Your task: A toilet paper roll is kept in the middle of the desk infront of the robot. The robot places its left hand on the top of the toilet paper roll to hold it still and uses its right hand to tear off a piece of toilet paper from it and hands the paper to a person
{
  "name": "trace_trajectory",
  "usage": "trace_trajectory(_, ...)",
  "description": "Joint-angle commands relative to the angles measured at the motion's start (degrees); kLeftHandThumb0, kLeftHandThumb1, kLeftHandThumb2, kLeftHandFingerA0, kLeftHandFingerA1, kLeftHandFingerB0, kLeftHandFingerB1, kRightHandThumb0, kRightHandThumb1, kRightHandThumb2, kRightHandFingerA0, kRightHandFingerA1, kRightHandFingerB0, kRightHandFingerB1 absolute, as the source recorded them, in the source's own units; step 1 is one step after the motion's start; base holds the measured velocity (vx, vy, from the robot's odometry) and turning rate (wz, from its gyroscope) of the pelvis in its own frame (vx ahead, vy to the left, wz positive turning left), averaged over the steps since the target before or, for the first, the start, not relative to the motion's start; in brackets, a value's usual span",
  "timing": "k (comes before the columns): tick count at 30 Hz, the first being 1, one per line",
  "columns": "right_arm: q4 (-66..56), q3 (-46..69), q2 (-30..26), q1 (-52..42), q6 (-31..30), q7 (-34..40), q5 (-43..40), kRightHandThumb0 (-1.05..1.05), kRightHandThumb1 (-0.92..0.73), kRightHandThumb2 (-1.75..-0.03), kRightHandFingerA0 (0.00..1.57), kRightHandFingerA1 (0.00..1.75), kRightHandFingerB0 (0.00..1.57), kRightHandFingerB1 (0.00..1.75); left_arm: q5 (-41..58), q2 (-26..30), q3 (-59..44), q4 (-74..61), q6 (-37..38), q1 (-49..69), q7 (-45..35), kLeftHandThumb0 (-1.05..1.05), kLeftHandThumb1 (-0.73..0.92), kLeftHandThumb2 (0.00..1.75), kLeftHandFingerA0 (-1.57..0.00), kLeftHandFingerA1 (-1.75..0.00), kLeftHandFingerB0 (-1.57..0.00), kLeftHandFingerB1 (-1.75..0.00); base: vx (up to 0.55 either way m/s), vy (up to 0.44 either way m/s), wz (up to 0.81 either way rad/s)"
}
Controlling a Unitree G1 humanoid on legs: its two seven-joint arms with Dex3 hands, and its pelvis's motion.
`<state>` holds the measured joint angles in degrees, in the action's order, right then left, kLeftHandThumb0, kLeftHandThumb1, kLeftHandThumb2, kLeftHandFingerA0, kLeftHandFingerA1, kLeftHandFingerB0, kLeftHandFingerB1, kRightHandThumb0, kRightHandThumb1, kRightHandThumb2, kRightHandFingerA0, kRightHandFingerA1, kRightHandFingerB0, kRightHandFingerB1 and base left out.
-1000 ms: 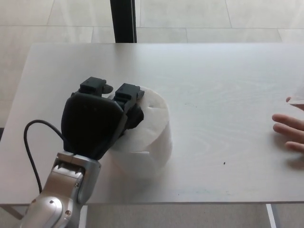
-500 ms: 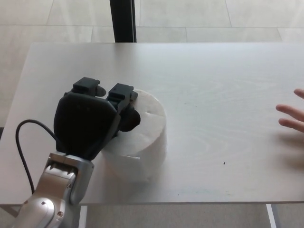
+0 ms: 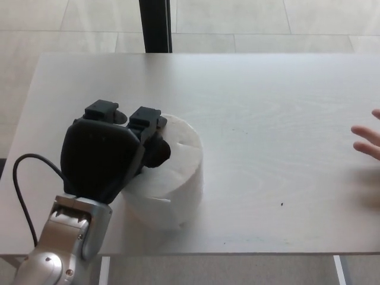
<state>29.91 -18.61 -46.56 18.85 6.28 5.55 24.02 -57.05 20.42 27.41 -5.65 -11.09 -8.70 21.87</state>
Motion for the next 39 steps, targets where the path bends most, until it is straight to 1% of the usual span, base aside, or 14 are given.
trace_trajectory(1,-4.4,-8.83,-7.37,1.69,-6.01,-0.99,23.28,-0.89,-0.57,-0.85,0.0,0.0,0.08,0.25,3.57,4.62,-3.08,-0.71,2.68,5.32,-5.99,-0.49,0.76,0.65,-0.66,-0.8,-0.73,-0.72,0.0,0.0,0.0)
trace_trajectory(3,-4.69,-8.68,-7.24,1.55,-6.63,-1.02,22.82,-1.01,-0.62,-0.92,0.0,0.05,0.05,0.17,3.59,4.82,-3.3,-0.85,2.95,5.49,-5.96,-0.5,0.76,0.66,-0.67,-0.8,-0.73,-0.72,0.0,0.0,0.0)
trace_trajectory(4,-5.29,-8.23,-7.23,0.87,-6.83,-1.74,21.75,-1.05,-0.63,-0.97,0.0,0.12,0.03,0.0,3.83,5.39,-3.65,-1.3,3.34,6.26,-5.98,-0.5,0.77,0.65,-0.66,-0.8,-0.73,-0.71,0.0,0.0,0.0)
trace_trajectory(10,-6.93,-6.4,-7.39,-0.11,-8.32,0.0,20.93,-1.05,-0.59,-1.03,0.0,0.12,0.02,0.0,4.99,11.8,-8.57,-3.51,6.99,7.22,-5.44,-0.54,0.75,0.64,-0.69,-0.8,-0.78,-0.71,0.0,0.0,0.0)
trace_trajectory(11,-6.64,-6.3,-7.36,0.17,-8.08,0.5,21.02,-1.04,-0.73,-0.71,0.0,0.0,0.0,0.13,5.74,13.42,-10.07,-4.45,7.67,7.42,-6.21,-0.53,0.75,0.65,-0.69,-0.85,-0.77,-0.76,0.0,0.0,0.0)
trace_trajectory(13,-6.78,-4.98,-7.02,0.15,-7.13,1.28,19.56,-1.05,-0.73,-0.64,0.0,0.0,0.0,0.11,7.6,16.36,-13.54,-5.92,9.07,7.74,-6.98,-0.54,0.74,0.64,-0.69,-0.86,-0.79,-0.78,0.0,0.0,0.0)
trace_trajectory(14,-7.11,-4.74,-7.09,0.08,-7.29,0.97,19.64,-1.04,-0.58,-0.93,0.0,0.0,0.0,0.02,7.97,16.97,-14.2,-6.2,9.41,7.81,-7.4,-0.53,0.75,0.66,-0.66,-0.9,-0.74,-0.86,0.0,0.0,0.0)
trace_trajectory(15,-8.0,-4.2,-7.42,0.02,-7.82,-0.4,19.46,-1.05,-0.77,-0.65,0.0,0.0,0.0,0.03,8.63,18.32,-15.57,-6.66,9.96,7.73,-8.17,-0.55,0.77,0.66,-0.66,-0.91,-0.73,-0.87,0.0,0.0,0.0)
trace_trajectory(17,-10.49,-2.76,-8.1,-0.23,-8.74,-3.73,18.29,-1.05,-0.63,-0.89,0.0,0.0,0.0,0.01,10.67,20.27,-18.72,-7.61,11.07,7.74,-9.0,-0.56,0.79,0.66,-0.66,-0.88,-0.75,-0.82,0.0,0.0,0.0)
trace_trajectory(21,-12.85,0.95,-7.81,0.0,-8.23,-6.25,15.51,-1.05,-0.6,-0.92,0.0,0.0,0.0,0.04,13.96,22.2,-24.25,-9.87,11.54,7.48,-12.18,-0.52,0.7,0.62,-0.69,-0.85,-0.79,-0.73,0.0,0.0,0.0)
trace_trajectory(28,-18.18,6.11,-6.53,1.02,-10.94,-11.74,14.26,-1.05,-0.7,-0.95,0.0,0.0,0.0,0.01,15.64,19.27,-26.57,-13.92,10.26,6.17,-16.34,-0.46,0.66,0.59,-0.77,-0.7,-0.77,-0.62,0.0,0.0,0.0)
trace_trajectory(29,-18.86,7.26,-6.25,1.56,-10.8,-12.82,12.66,-1.05,-0.86,-0.67,0.0,0.0,0.0,0.0,17.17,18.43,-27.29,-14.56,9.63,4.54,-17.13,-0.42,0.69,0.6,-0.73,-0.66,-0.69,-0.61,0.0,0.0,0.0)
trace_trajectory(30,-19.52,8.14,-5.79,1.97,-12.16,-14.54,11.89,-1.05,-0.87,-0.69,0.0,0.0,0.0,0.0,18.27,17.63,-28.17,-15.75,7.71,3.27,-19.11,-0.41,0.69,0.6,-0.68,-0.6,-0.65,-0.57,0.0,0.0,0.0)
trace_trajectory(39,-29.77,26.51,-5.8,-8.52,-15.45,-19.85,1.12,-1.05,-0.92,-0.69,0.0,0.0,0.0,0.0,31.2,12.85,-48.3,-20.22,8.85,15.72,-21.72,-0.42,0.69,0.61,-0.62,-0.7,-0.59,-0.62,0.0,0.0,0.0)
